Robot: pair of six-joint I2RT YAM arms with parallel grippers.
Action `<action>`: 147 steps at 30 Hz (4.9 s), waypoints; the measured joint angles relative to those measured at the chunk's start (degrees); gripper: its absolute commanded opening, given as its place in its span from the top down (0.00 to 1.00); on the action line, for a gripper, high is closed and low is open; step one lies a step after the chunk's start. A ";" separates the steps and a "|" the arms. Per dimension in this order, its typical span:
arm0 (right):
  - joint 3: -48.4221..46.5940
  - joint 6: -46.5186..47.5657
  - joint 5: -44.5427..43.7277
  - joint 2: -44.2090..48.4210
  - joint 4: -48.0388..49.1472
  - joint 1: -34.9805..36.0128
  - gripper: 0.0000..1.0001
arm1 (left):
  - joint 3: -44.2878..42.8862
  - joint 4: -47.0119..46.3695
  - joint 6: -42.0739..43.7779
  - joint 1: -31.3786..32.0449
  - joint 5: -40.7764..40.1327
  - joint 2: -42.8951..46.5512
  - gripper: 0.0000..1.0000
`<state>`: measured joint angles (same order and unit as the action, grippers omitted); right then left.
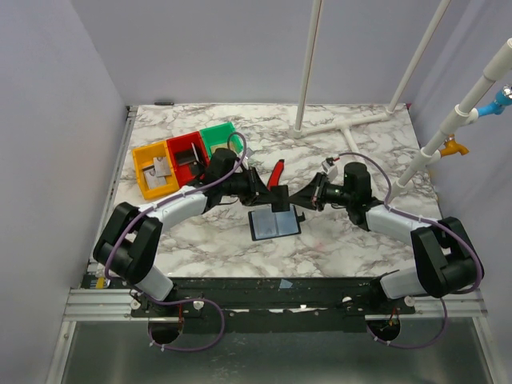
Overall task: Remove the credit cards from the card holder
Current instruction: Place the credit card in the storage box, then remove the credit card from the card holder.
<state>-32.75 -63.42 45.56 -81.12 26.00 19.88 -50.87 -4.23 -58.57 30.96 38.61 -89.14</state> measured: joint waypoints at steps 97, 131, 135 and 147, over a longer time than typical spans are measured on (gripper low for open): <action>-8.55 19.21 -16.48 7.74 -31.67 -0.11 0.00 | -54.47 47.36 28.92 -32.33 -25.90 -30.71 0.65; -8.41 21.09 -16.87 5.70 -31.54 0.00 0.00 | -17.42 37.44 26.05 -17.07 -24.50 4.31 0.66; -8.11 21.07 -16.94 5.46 -31.50 0.02 0.00 | -10.64 33.79 23.19 -10.82 -22.88 5.68 0.97; -7.89 21.07 -17.73 4.87 -31.23 0.33 0.00 | -4.81 24.02 16.81 0.28 -20.74 2.05 1.00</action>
<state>-40.64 -42.35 27.83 -76.25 -5.23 20.21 -55.68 19.79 -41.76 31.24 17.87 -87.09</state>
